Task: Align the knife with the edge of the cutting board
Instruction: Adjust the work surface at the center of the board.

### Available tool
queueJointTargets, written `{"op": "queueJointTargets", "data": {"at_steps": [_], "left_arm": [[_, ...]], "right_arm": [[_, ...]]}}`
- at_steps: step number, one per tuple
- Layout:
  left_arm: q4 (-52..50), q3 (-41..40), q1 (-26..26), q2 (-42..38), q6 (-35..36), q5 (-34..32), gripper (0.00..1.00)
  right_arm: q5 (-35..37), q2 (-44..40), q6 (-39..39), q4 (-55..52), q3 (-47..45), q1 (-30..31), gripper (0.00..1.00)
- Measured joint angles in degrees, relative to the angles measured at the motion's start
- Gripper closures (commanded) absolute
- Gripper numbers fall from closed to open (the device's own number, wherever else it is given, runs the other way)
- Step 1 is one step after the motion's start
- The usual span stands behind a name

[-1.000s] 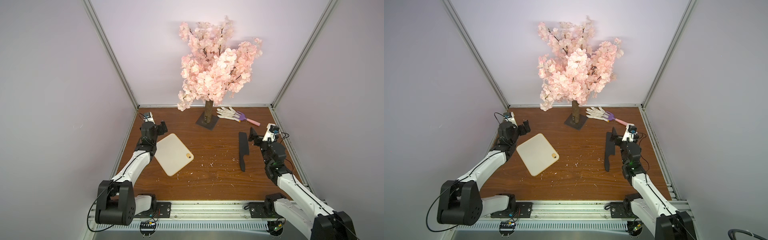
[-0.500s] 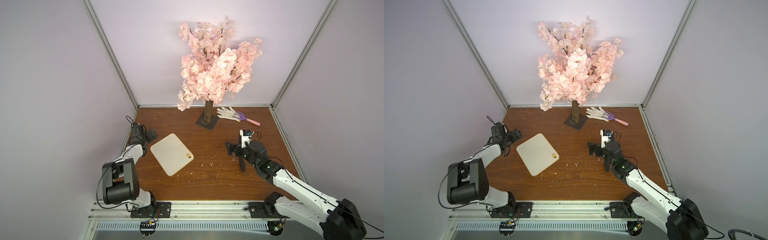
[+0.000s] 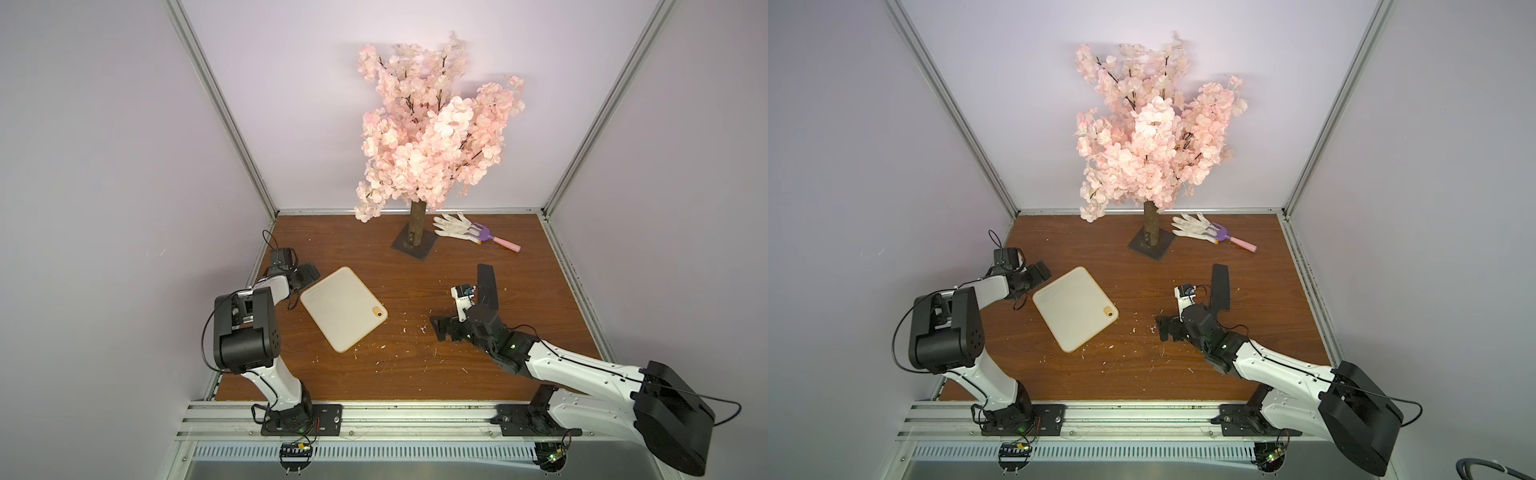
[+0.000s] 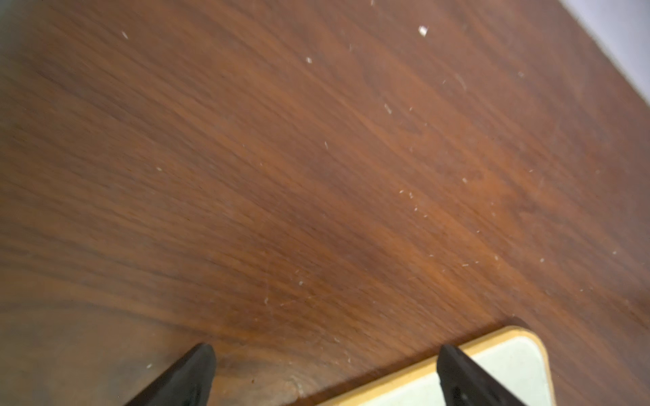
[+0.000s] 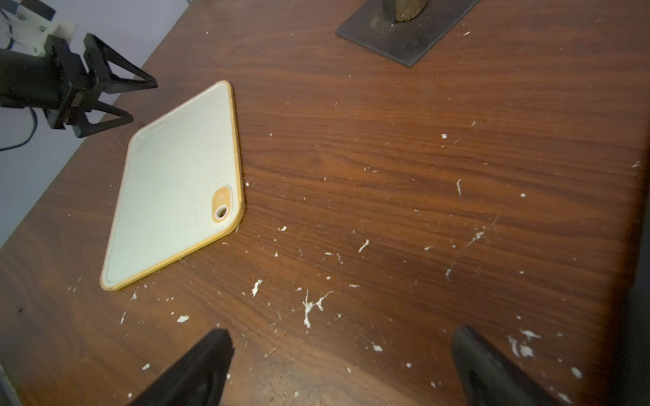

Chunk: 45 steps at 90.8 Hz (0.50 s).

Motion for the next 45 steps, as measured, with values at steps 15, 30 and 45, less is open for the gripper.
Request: {"op": "queueJointTargets", "data": {"at_steps": [15,30,45], "left_arm": [[-0.22,1.33,0.07,1.01,-0.26,1.79,0.01],[-0.61,3.39,0.11,2.6,-0.26,3.65,0.02],[-2.49,3.65,-0.83,2.23,-0.24,3.3,0.03]], "right_arm": [[1.42,5.77,0.94,1.22,1.6,4.28,0.01],[1.68,11.17,2.19,3.78,4.72,8.04,0.0],[0.35,17.0,4.24,8.9,7.52,10.6,0.01]]}}
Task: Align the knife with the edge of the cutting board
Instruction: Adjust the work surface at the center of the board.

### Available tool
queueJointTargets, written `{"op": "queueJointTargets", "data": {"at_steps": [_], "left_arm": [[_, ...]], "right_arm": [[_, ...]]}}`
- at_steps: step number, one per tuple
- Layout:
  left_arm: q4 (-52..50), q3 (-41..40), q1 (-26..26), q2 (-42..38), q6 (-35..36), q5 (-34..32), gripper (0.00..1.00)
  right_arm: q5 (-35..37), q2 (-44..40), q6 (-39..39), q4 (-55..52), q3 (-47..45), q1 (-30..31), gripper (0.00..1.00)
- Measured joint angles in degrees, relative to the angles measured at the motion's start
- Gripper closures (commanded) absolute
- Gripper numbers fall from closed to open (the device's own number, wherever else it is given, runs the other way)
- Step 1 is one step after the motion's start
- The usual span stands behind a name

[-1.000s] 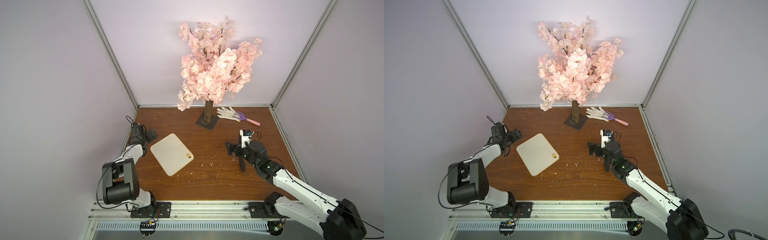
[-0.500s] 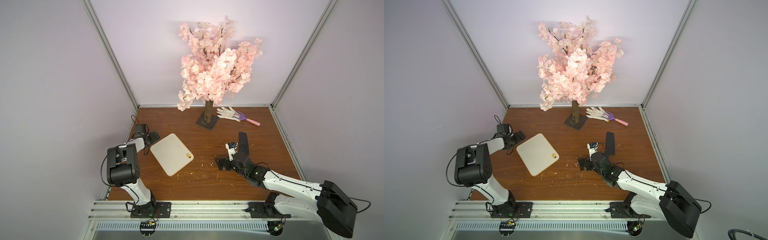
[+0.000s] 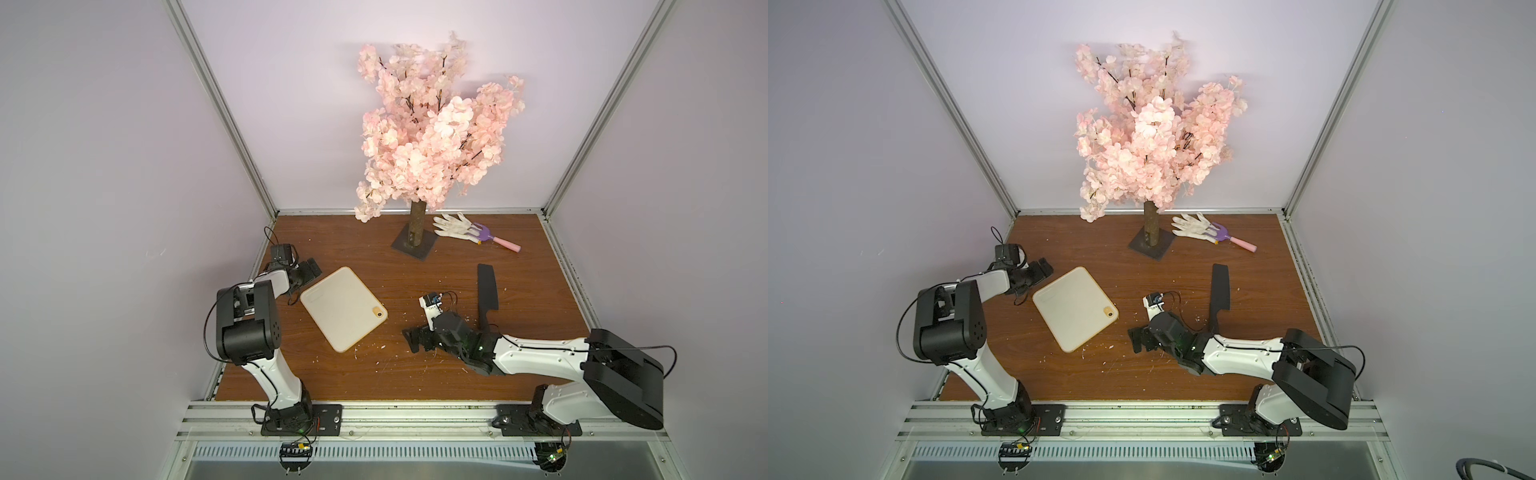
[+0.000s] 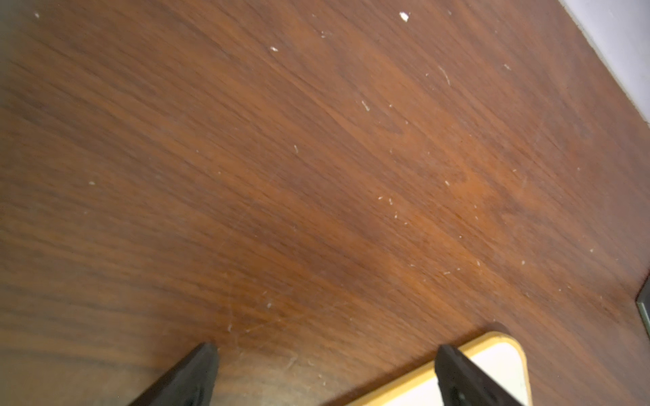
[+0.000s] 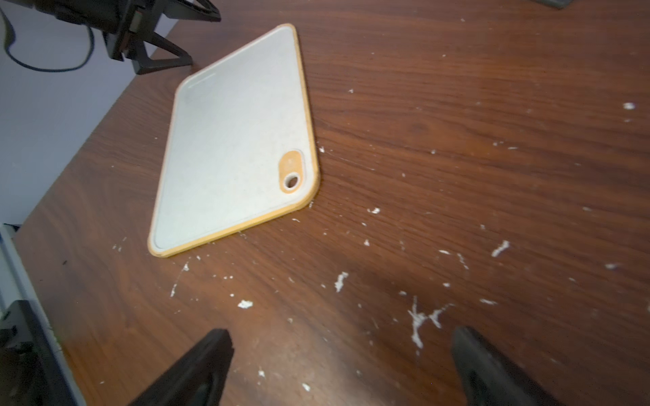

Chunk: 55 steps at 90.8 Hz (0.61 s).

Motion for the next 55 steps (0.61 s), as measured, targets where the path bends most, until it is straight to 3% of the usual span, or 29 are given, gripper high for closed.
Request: {"op": "queueJointTargets", "data": {"at_steps": [27,55], "left_arm": [[-5.42,-0.94,-3.1,-2.32,-0.02,-1.42,0.04],[-6.67,-4.85,-3.91,-6.19,-1.14,-1.4,0.03]], "right_arm": [[-6.47,11.02,6.88,12.48,0.35,1.03,0.01],[-8.35,15.87,13.11,20.61,1.16,2.93,0.01]]}}
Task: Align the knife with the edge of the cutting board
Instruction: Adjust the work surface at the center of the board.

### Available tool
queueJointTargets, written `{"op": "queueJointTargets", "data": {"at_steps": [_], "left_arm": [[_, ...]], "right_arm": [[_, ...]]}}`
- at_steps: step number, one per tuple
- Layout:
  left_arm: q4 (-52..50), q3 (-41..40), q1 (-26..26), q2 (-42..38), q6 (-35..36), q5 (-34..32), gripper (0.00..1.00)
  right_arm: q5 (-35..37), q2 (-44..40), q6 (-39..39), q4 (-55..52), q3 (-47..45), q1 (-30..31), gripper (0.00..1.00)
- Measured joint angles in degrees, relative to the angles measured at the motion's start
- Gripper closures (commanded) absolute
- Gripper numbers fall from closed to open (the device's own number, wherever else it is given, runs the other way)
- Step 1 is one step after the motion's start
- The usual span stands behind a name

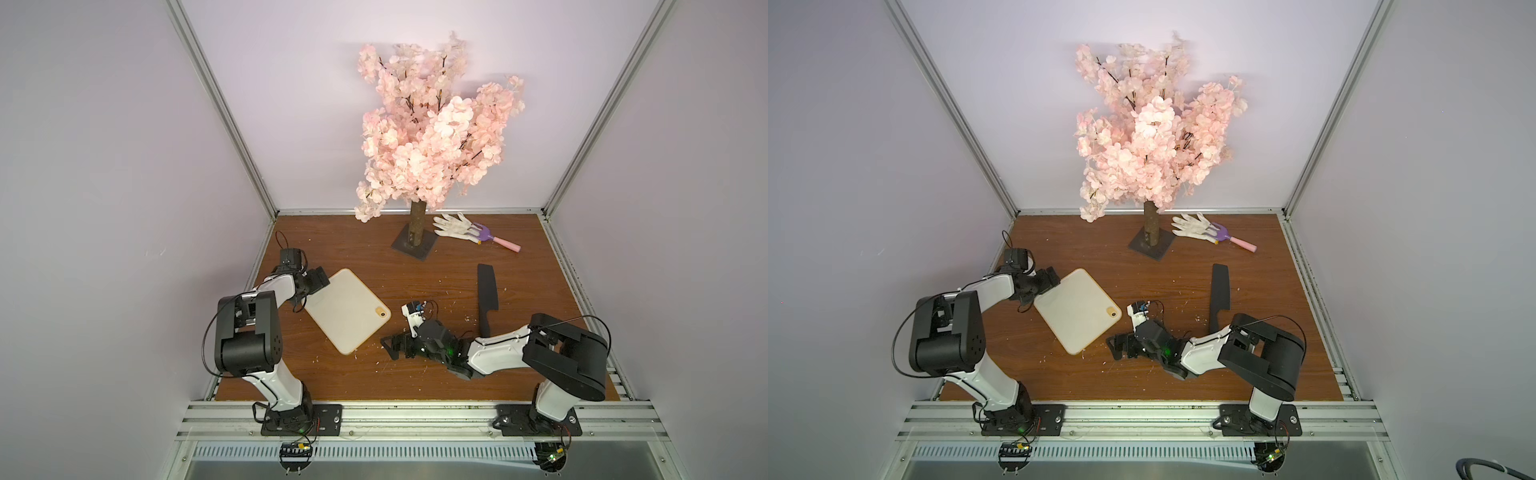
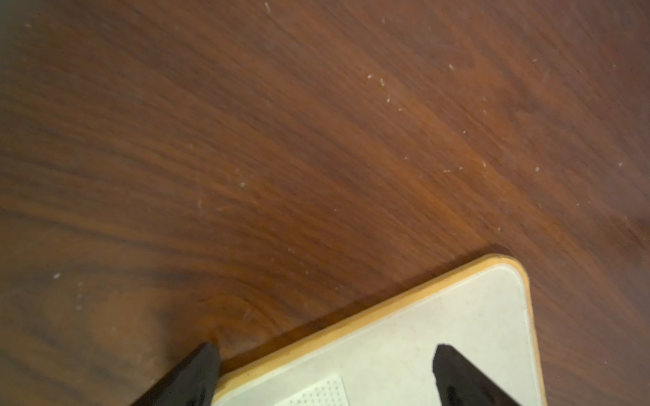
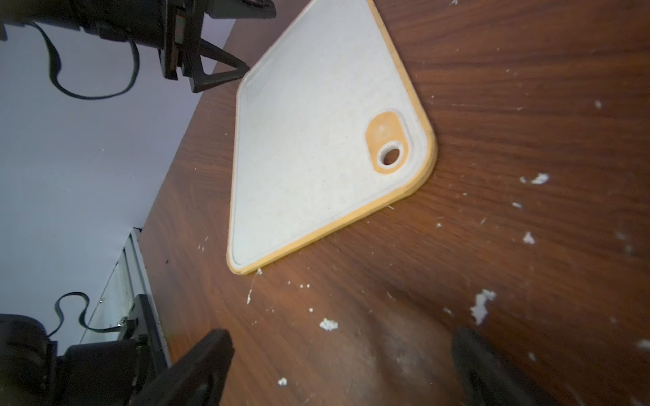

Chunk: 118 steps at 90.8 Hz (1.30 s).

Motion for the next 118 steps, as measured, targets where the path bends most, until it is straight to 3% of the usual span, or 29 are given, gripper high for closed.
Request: {"op": "queueJointTargets", "data": {"at_steps": [26,67,99,118], "left_arm": [[-0.31,-4.66,-2.25,-4.63,-2.38,-0.33,0.02],[2.75,-17.11,-8.22,-17.22,-9.31,-3.76,0.01],[2.6,-22.51,-18.91,-24.59,-15.41,-7.74,0.0],[2.25,-26.01,-25.73,-30.27,-19.02,-8.17,0.0]], "right_arm": [[-1.05,4.42,1.75,0.04,6.27,0.0,0.01],[-1.64,3.21,1.33,-1.73,5.33,-2.62,0.01],[-2.97,-1.31,-1.9,-6.88,2.75,-7.65,0.01],[-7.58,-4.74,-4.44,-9.94,0.52,-12.68,0.01]]}}
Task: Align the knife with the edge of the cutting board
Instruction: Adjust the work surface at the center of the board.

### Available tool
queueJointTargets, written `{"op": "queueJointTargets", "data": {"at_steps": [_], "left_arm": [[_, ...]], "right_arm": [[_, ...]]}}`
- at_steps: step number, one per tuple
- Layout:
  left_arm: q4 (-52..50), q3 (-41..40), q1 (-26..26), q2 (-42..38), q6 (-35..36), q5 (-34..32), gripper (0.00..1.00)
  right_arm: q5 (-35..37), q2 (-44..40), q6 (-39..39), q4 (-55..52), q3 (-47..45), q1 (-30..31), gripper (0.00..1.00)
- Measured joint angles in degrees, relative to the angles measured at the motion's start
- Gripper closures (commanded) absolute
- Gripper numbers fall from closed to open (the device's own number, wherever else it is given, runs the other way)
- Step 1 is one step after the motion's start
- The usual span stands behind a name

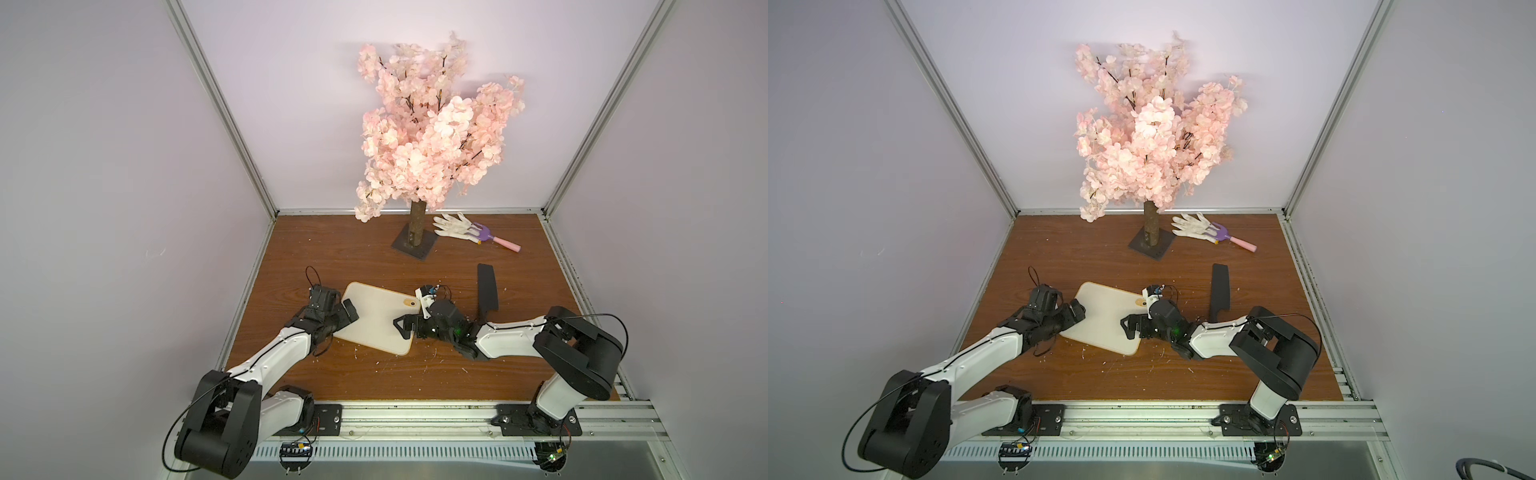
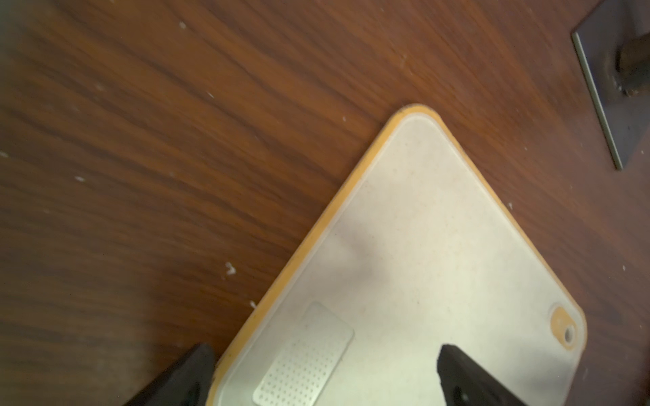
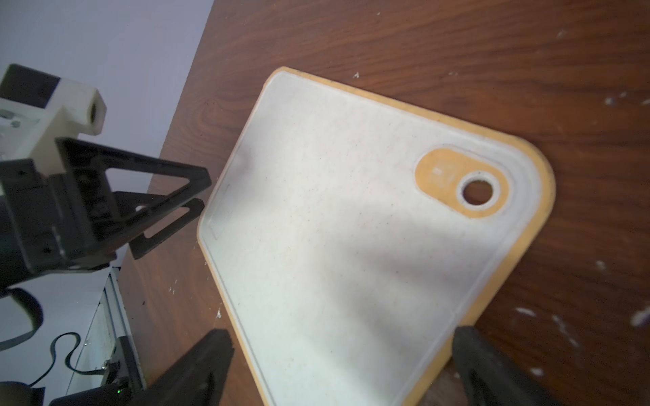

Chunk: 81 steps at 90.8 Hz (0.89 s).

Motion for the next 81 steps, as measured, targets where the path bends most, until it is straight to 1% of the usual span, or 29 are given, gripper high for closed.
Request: {"op": "queueJointTargets", "data": {"at_steps": [21,36,47,61,73,81], "left_arm": [[0.07,-2.6,-9.11,-4.44,-3.91,-2.05,0.0],[2.45,-5.07,-13.07,-7.89,-6.12,-1.49,0.0],[4.48,-6.86,-14.99,-9.07,-7.02,-1.03,0.0],[5.49,-7.69,-16.02,-10.16,-7.52,-0.9,0.0],[3.69,-7.43,-16.22,-12.31,-7.3,-3.32,0.0],[1.57,-5.73,-16.22,-13.14,-7.1,-5.81,0.0]], "right_arm": [[-4.31,-2.25,-2.45,-3.17,-0.83,-5.64,0.01],[-7.54,-4.26,-4.22,-6.69,-1.95,-8.17,0.01],[-9.51,-5.35,-5.22,-8.85,-2.03,-9.29,0.01],[-10.58,-8.17,-5.62,-11.34,-2.67,-9.77,0.01],[-11.1,-9.99,-5.64,-12.02,-3.48,-9.79,0.01],[-11.23,-10.56,-5.62,-12.31,-4.15,-9.77,0.01]]}}
